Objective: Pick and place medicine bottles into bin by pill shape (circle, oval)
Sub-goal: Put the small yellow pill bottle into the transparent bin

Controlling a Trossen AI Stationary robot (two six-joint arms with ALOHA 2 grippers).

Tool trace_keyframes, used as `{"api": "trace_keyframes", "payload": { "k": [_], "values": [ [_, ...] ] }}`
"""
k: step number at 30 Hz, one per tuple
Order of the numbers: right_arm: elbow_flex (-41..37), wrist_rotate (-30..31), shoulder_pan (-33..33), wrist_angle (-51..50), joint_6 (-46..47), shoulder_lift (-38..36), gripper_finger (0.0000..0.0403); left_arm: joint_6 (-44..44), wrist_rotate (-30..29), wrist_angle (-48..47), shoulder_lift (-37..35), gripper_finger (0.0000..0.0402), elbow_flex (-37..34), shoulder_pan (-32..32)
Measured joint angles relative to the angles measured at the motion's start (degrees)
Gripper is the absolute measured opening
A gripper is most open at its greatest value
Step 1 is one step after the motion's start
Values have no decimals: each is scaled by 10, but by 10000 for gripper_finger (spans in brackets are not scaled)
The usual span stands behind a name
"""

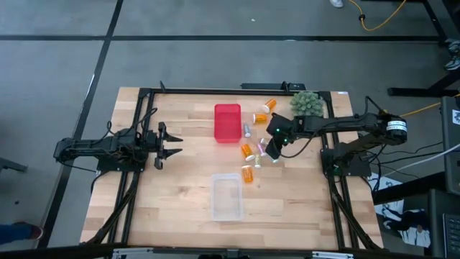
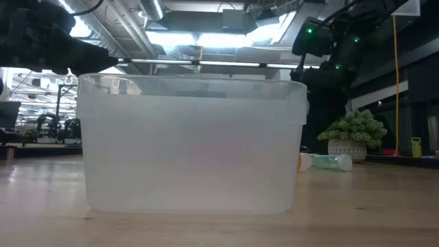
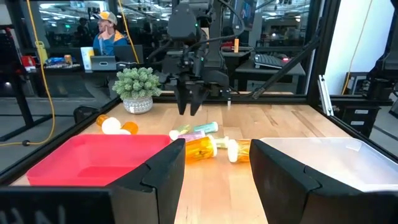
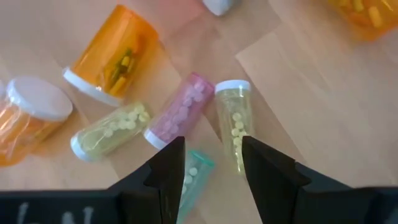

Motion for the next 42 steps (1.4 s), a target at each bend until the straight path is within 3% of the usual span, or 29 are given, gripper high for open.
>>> {"api": "trace_keyframes", "payload": {
  "k": [18, 30, 42],
  "values": [
    [-32, 37, 0, 40, -4, 0, 162, -4, 0, 0, 0, 173, 0, 0],
    [-32, 43, -1, 72, -16, 83, 161, -4, 0, 0, 0, 173, 0, 0],
    [-30, 52, -1, 96, 0, 114, 155, 0, 0, 0, 0, 173, 0, 0]
  ]
}}
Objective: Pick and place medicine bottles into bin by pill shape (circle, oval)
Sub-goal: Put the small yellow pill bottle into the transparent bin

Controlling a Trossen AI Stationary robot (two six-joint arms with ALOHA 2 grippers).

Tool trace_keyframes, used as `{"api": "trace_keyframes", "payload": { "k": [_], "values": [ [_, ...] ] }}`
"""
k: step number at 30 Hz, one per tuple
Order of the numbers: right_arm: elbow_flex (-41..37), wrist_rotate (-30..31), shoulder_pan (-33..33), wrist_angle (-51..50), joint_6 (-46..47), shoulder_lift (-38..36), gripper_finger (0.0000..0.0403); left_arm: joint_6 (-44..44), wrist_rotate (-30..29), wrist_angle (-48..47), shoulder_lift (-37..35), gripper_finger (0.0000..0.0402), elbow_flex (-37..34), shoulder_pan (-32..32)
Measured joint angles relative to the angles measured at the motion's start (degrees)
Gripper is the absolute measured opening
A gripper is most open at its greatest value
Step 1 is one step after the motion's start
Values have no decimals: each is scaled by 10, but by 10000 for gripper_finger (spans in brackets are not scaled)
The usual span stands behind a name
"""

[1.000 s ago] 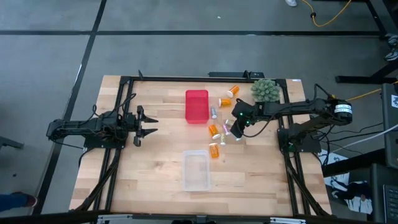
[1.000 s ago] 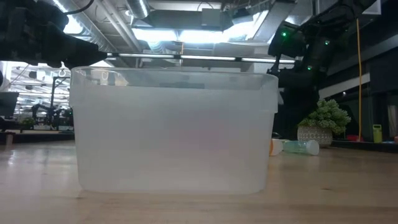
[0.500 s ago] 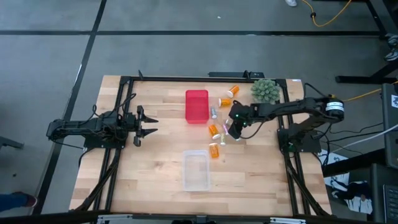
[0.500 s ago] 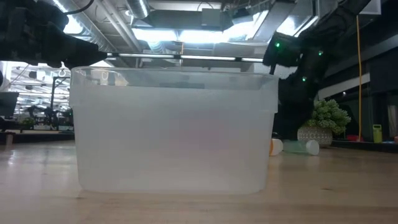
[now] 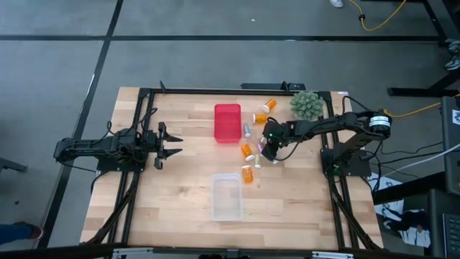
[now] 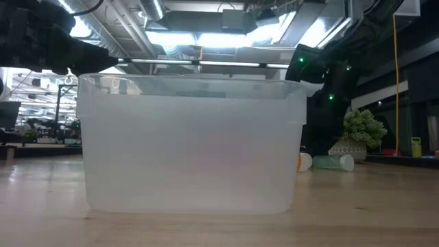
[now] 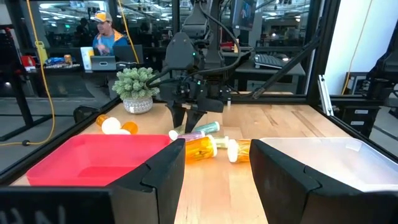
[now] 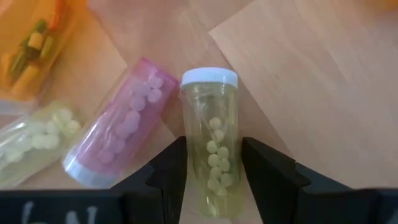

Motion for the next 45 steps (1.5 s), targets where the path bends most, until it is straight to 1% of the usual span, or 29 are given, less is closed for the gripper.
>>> {"api": "trace_keyframes", "payload": {
  "k": [2, 7, 9, 13, 17, 20, 26, 29, 31, 34, 36, 38, 41, 45],
  "values": [
    [-1, 7, 0, 0, 15, -3, 143, 0, 0, 0, 0, 173, 0, 0],
    [-1, 14, 0, 2, 34, -6, 98, 0, 0, 0, 0, 173, 0, 0],
    [-1, 14, 0, 3, 48, -6, 88, 0, 0, 0, 0, 173, 0, 0],
    [6, 15, 0, -2, 62, -6, 92, 0, 0, 0, 0, 173, 0, 0],
    [37, 15, 0, -3, 56, -6, 99, 0, 0, 0, 0, 173, 0, 0],
    [69, 13, 1, -6, 33, -6, 98, 0, 0, 0, 0, 173, 0, 0],
    [141, -47, 26, -6, -20, -6, 99, 0, 0, 0, 0, 173, 0, 0],
    [173, -98, 46, 9, -63, -6, 100, 0, 0, 0, 0, 173, 0, 0],
    [184, -147, 63, 54, -95, -7, 100, 0, 0, 0, 0, 173, 0, 0],
    [185, -251, 87, 127, -135, -7, 100, 0, 0, 0, 0, 173, 0, 0],
    [185, -297, 106, 158, -154, -7, 100, 0, 0, 0, 0, 173, 0, 0],
    [185, -312, 125, 168, -175, -7, 101, 0, 0, 0, 0, 173, 0, 0],
    [185, -312, 153, 167, -209, -6, 101, 0, 0, 0, 0, 173, 0, 0],
    [184, -309, 180, 195, -217, 18, 101, 0, 0, 0, 0, 173, 0, 0]
  ]
}}
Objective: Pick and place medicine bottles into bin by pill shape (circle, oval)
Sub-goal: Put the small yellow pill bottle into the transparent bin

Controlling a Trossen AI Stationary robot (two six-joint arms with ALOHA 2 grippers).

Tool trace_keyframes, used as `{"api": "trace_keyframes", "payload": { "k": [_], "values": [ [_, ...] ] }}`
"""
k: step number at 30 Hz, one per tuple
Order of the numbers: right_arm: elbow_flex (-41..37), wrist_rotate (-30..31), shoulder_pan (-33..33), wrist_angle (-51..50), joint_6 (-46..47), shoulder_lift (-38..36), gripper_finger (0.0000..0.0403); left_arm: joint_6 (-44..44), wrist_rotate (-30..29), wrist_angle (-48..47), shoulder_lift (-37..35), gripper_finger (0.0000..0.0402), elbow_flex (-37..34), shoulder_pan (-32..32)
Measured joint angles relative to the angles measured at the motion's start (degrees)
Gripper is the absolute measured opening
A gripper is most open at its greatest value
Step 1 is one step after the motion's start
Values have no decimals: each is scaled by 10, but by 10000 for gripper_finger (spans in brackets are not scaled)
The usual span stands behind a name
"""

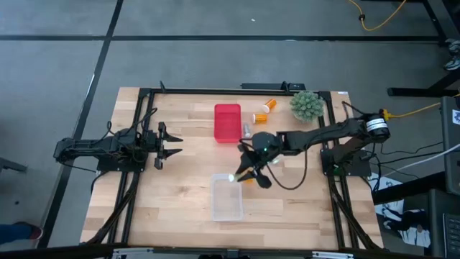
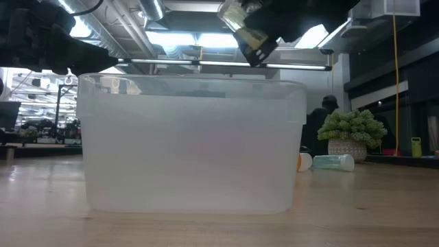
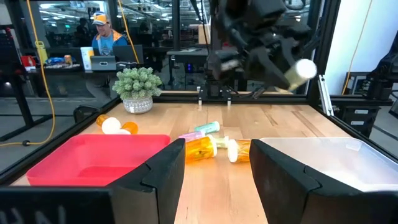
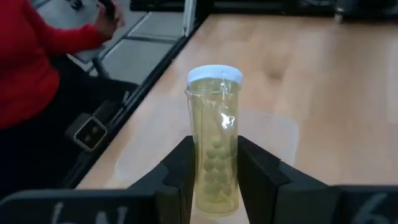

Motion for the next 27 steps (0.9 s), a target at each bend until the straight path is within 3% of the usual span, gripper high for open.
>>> {"api": "trace_keyframes", "payload": {
  "k": [11, 27],
  "values": [
    [0, 23, 5, 86, 36, 85, 103, 0, 0, 0, 0, 173, 0, 0],
    [0, 24, 4, 104, 37, 91, 130, 0, 0, 0, 0, 173, 0, 0]
  ]
}}
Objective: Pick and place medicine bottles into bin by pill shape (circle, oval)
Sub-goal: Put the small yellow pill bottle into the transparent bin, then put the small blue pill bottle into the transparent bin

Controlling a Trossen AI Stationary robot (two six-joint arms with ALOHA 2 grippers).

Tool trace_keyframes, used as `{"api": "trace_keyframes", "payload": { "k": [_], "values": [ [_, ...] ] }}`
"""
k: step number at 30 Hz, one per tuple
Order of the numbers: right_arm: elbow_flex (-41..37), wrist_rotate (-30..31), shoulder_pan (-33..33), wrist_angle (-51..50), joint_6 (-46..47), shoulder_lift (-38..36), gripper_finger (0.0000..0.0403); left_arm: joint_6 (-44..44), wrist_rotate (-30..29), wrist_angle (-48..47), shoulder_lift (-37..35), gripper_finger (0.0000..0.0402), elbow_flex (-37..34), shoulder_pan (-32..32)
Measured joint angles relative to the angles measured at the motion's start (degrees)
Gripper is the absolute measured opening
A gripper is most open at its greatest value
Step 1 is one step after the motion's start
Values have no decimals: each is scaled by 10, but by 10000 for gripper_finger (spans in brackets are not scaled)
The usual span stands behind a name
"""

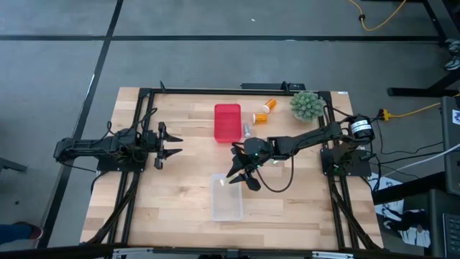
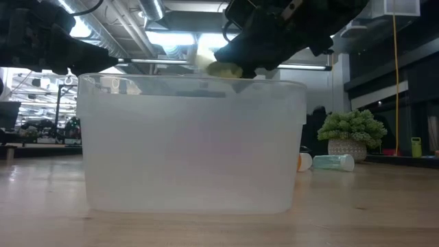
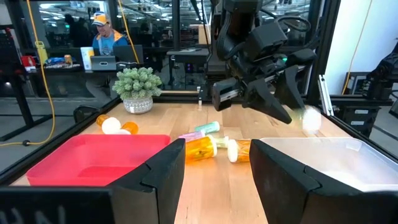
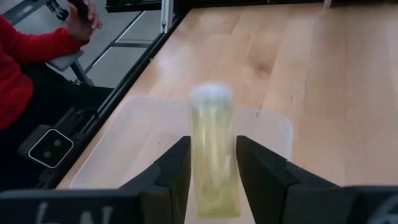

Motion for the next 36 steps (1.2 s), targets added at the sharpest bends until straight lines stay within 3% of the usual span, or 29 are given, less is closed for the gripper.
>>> {"api": "trace_keyframes", "payload": {
  "k": [21, 30, 36],
  "values": [
    [0, 0, -24, -37, 31, -22, 131, 0, 0, 0, 0, 173, 0, 0],
    [0, 6, -64, -282, 45, -139, 131, 0, 0, 0, 0, 173, 0, 0],
    [0, 128, -57, -465, 169, -207, 131, 0, 0, 0, 0, 173, 0, 0]
  ]
}}
